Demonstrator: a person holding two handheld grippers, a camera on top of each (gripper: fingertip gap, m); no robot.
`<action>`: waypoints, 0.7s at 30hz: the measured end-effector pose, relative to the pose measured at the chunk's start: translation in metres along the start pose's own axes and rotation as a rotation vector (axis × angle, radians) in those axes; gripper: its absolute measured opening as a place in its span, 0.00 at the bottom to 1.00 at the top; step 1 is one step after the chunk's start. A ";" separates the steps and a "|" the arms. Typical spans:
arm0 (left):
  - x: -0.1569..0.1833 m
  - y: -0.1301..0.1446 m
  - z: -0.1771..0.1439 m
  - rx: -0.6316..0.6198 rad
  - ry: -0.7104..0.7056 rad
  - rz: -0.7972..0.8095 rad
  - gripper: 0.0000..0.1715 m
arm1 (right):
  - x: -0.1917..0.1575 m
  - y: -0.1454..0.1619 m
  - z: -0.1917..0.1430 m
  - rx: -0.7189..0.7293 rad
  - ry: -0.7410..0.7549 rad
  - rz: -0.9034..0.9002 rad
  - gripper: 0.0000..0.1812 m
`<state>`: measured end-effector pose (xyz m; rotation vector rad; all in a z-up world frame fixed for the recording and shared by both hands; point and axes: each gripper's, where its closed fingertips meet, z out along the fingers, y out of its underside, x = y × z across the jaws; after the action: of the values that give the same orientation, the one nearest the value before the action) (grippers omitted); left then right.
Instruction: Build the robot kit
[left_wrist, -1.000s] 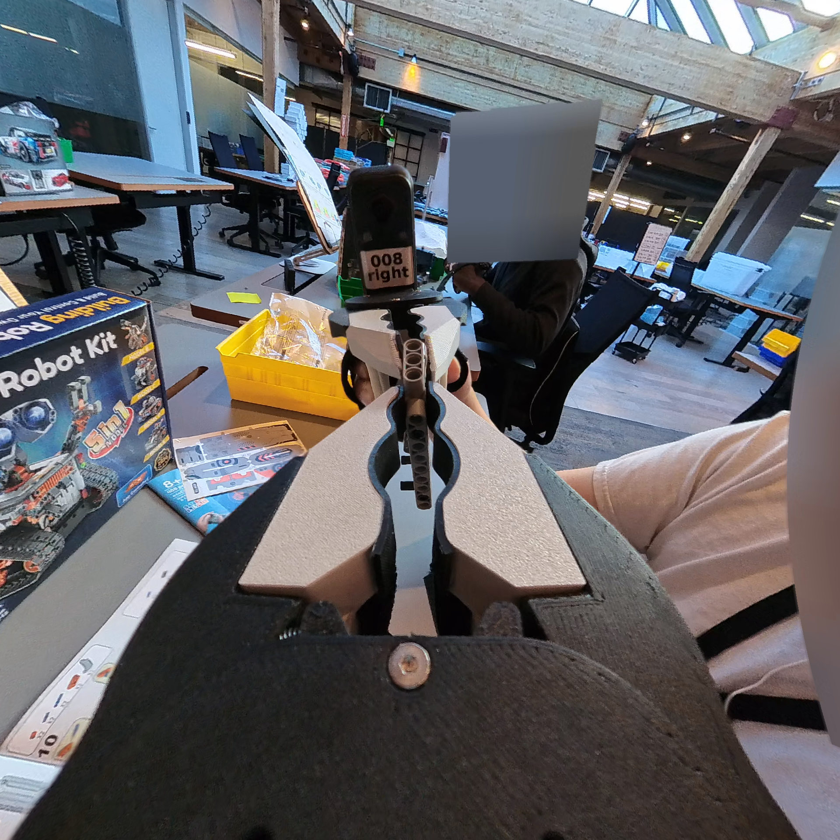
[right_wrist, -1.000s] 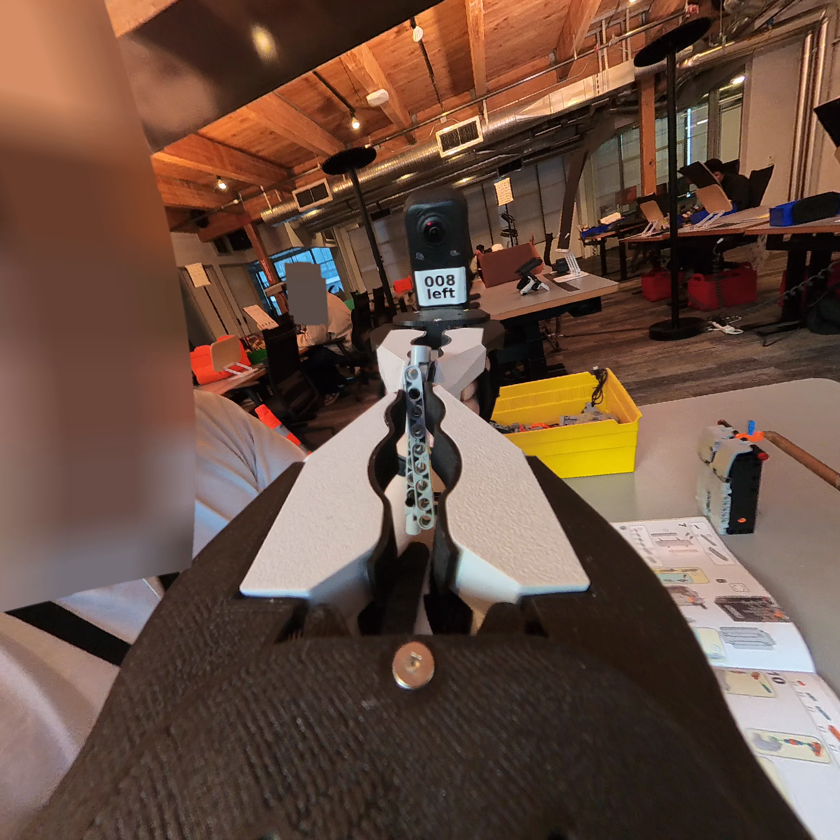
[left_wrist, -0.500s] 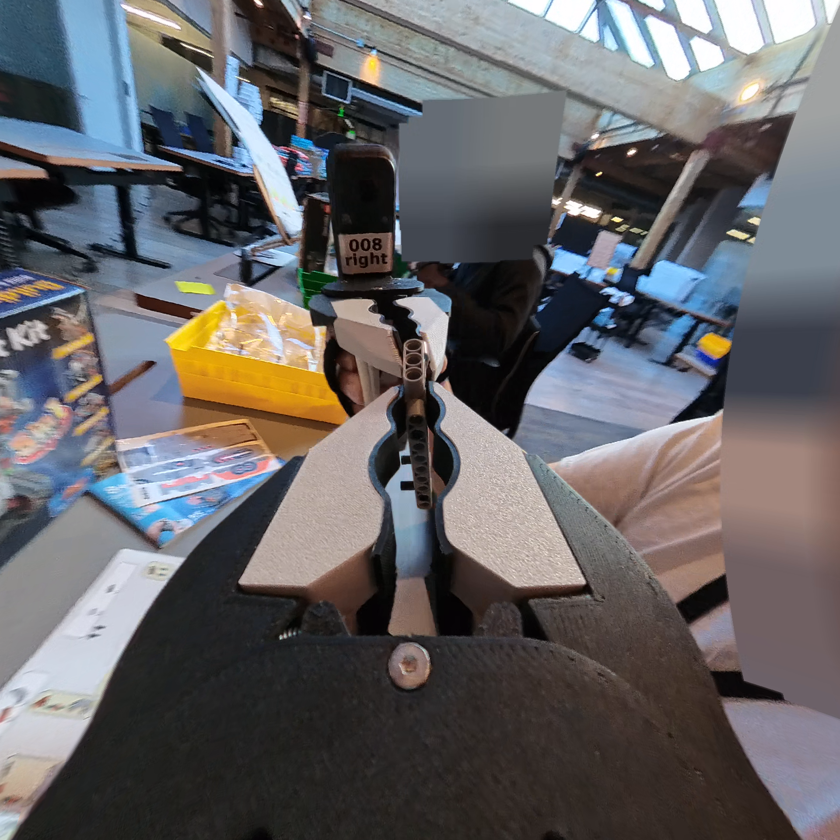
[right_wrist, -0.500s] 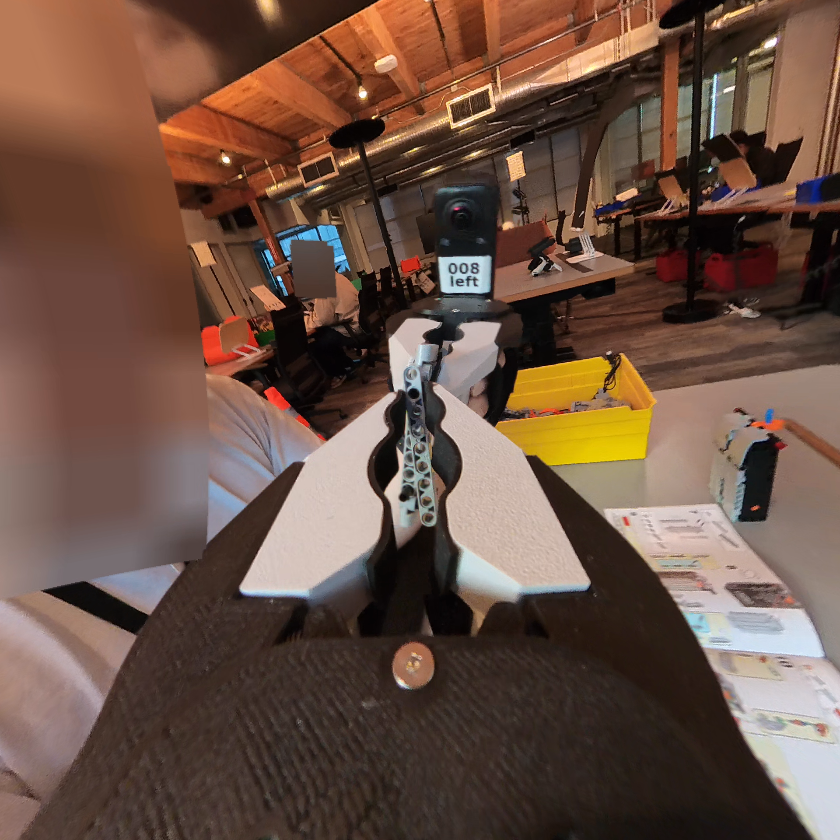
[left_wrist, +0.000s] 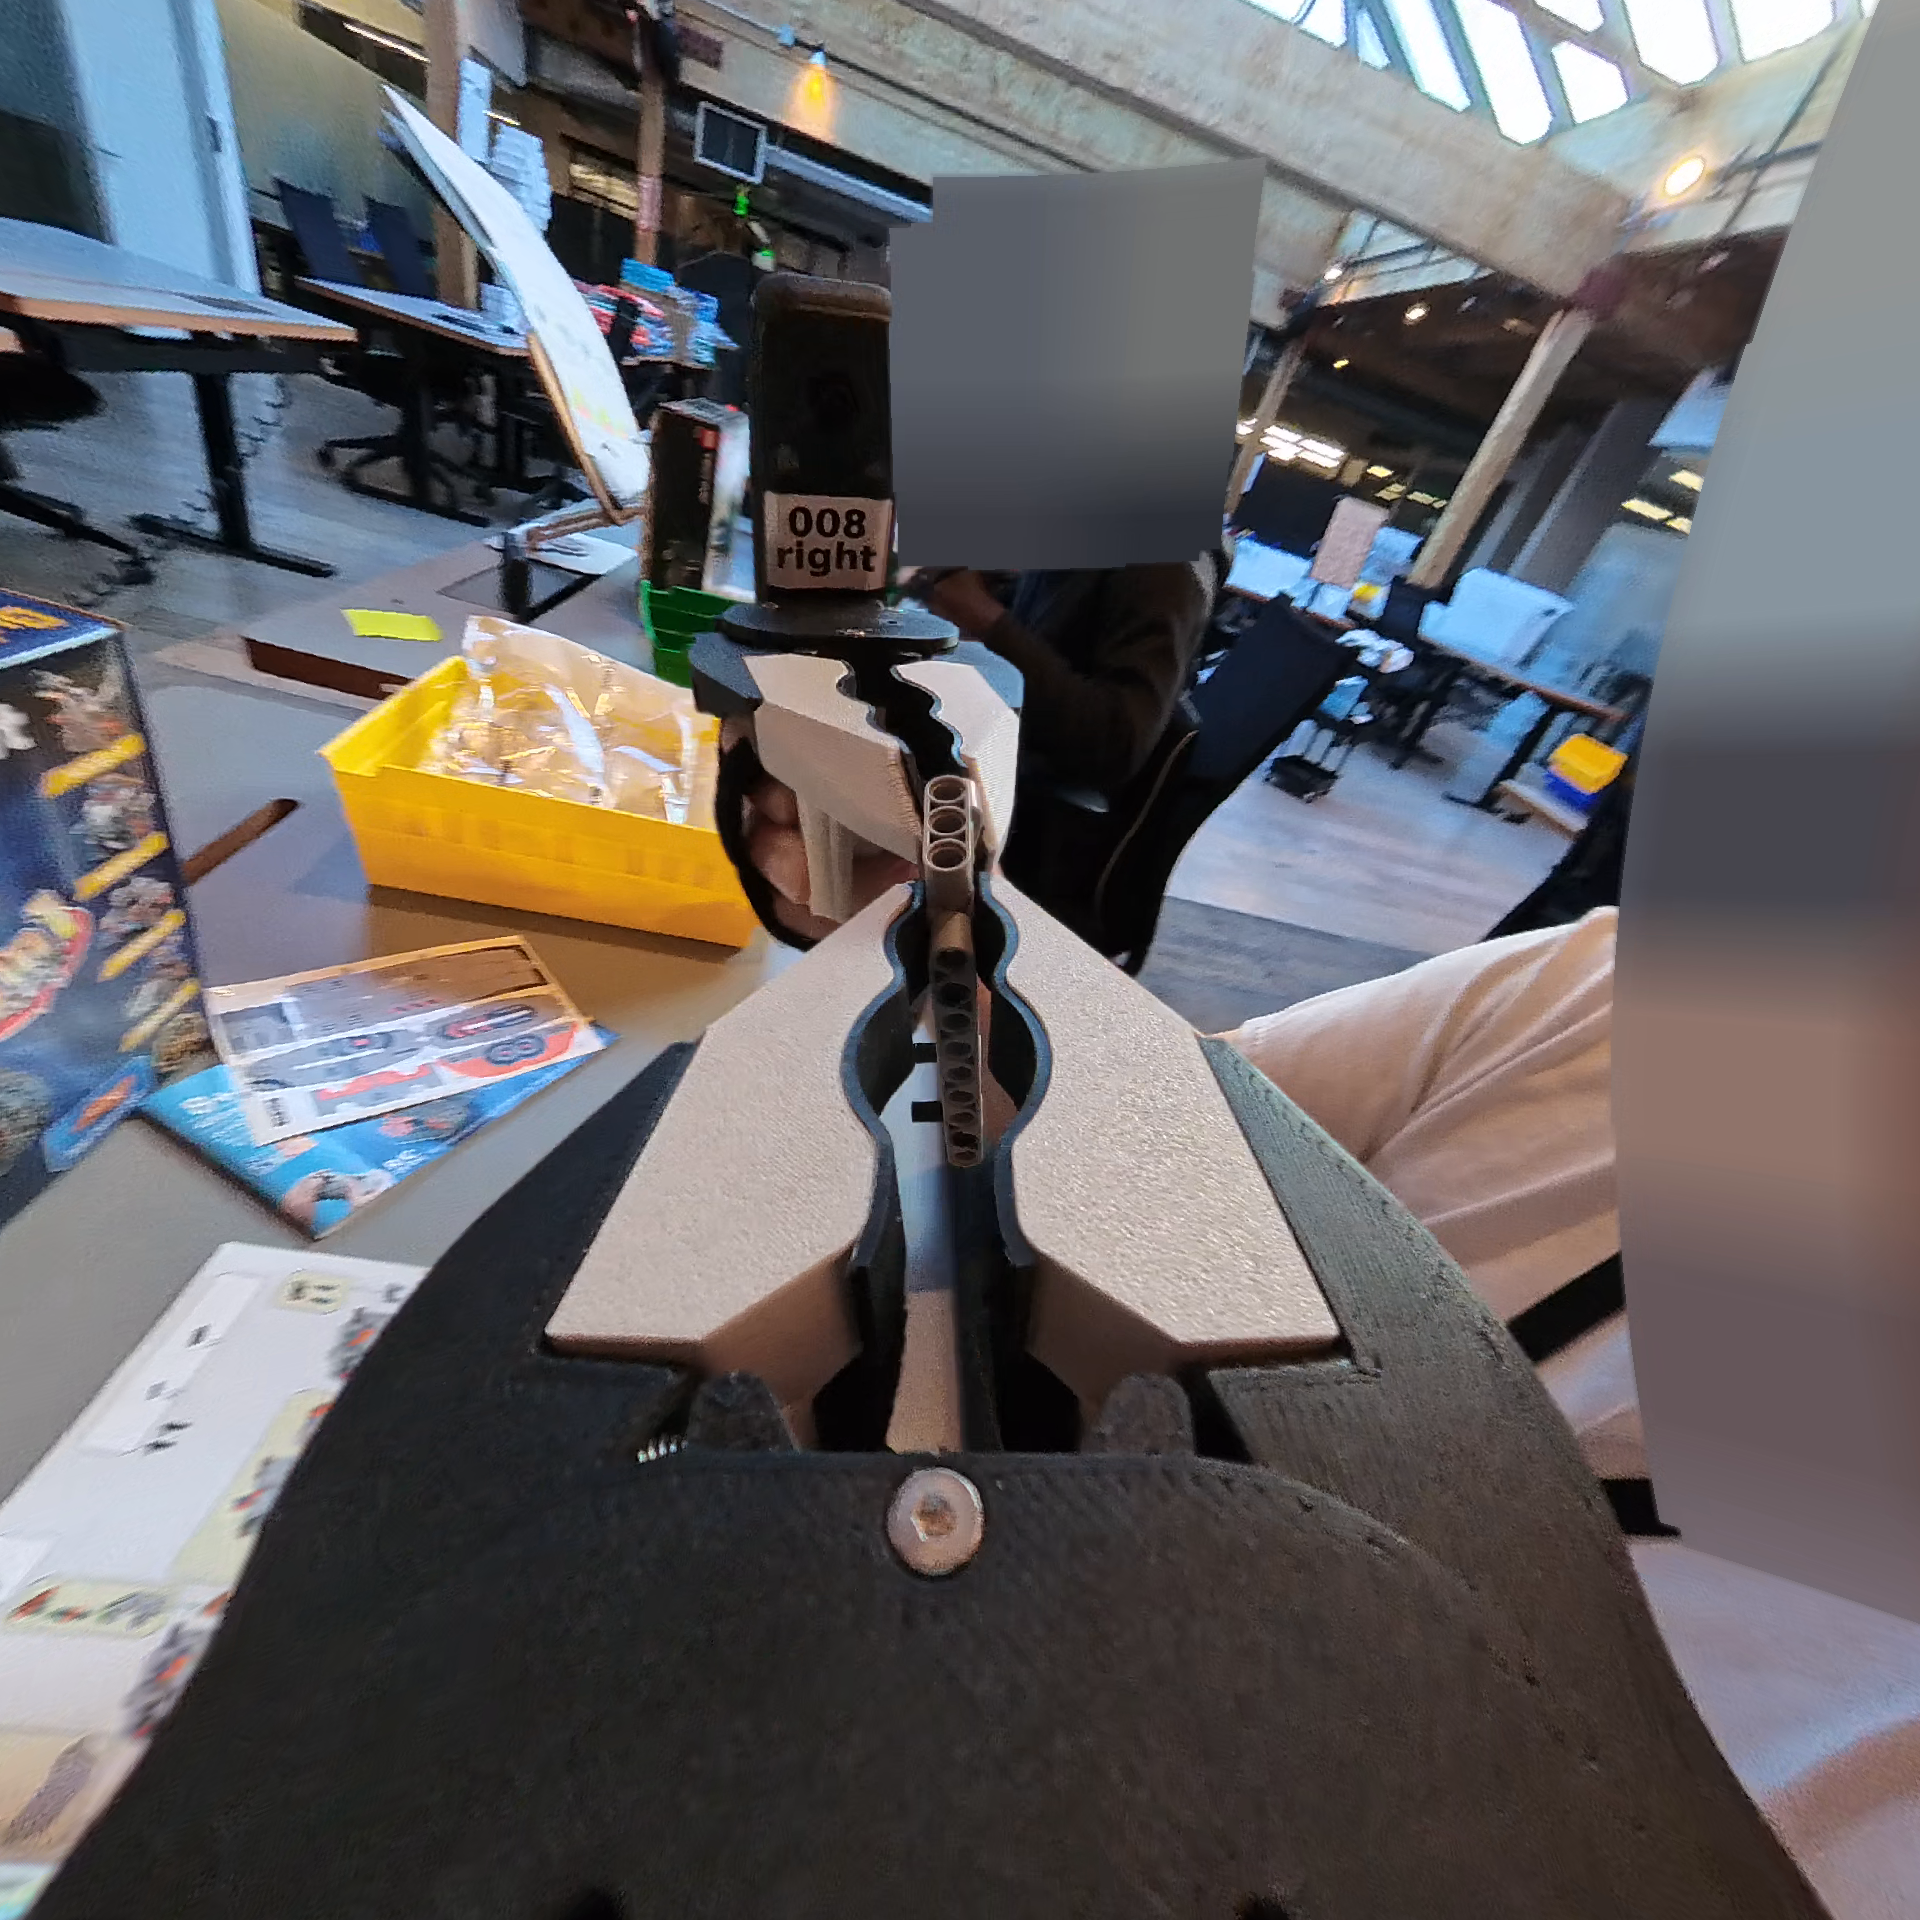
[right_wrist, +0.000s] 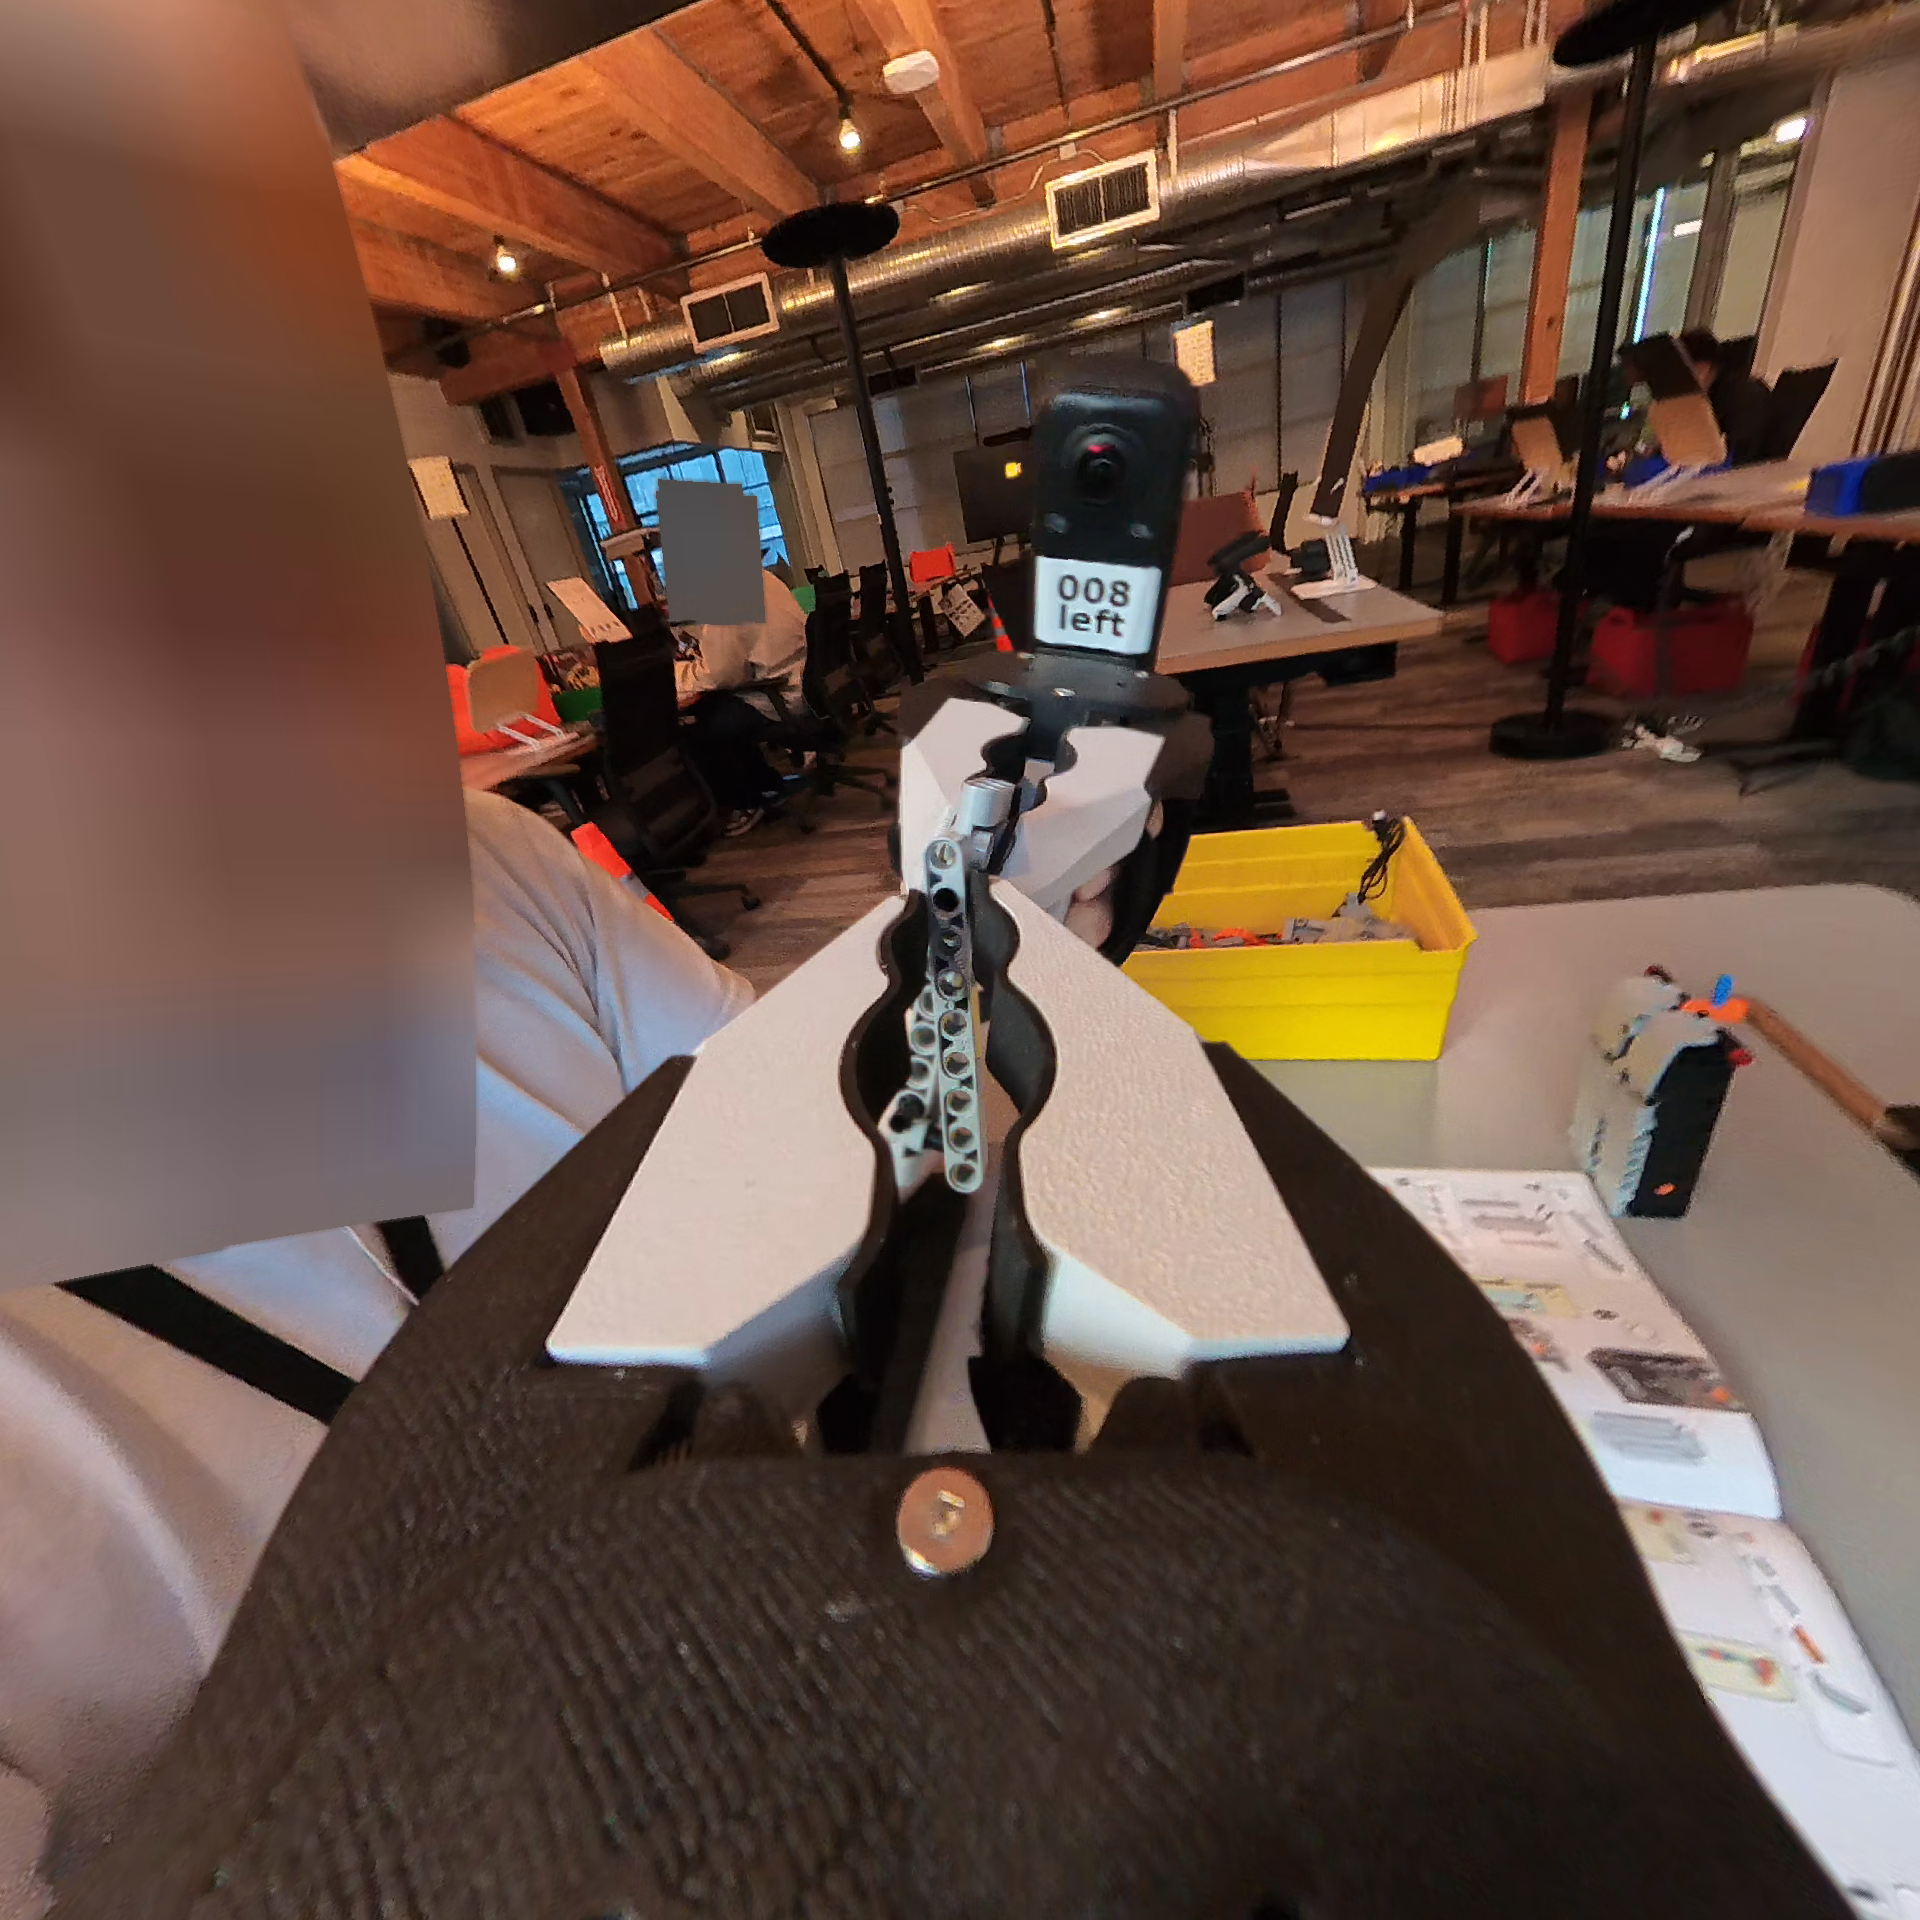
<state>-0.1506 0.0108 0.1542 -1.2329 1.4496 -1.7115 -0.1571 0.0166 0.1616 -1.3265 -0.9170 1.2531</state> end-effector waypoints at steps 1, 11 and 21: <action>0.002 0.000 0.000 0.005 0.025 -0.020 0.03 | -0.002 -0.001 0.000 -0.002 0.003 -0.036 0.04; 0.000 -0.001 0.001 0.015 0.027 -0.051 0.03 | 0.001 -0.001 -0.001 -0.008 0.020 0.022 0.04; -0.008 0.008 -0.002 -0.062 -0.098 0.045 0.03 | 0.007 0.009 -0.001 -0.050 0.030 0.054 0.04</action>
<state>-0.1495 0.0170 0.1446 -1.2888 1.4702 -1.5657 -0.1559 0.0222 0.1517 -1.4141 -0.9021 1.2548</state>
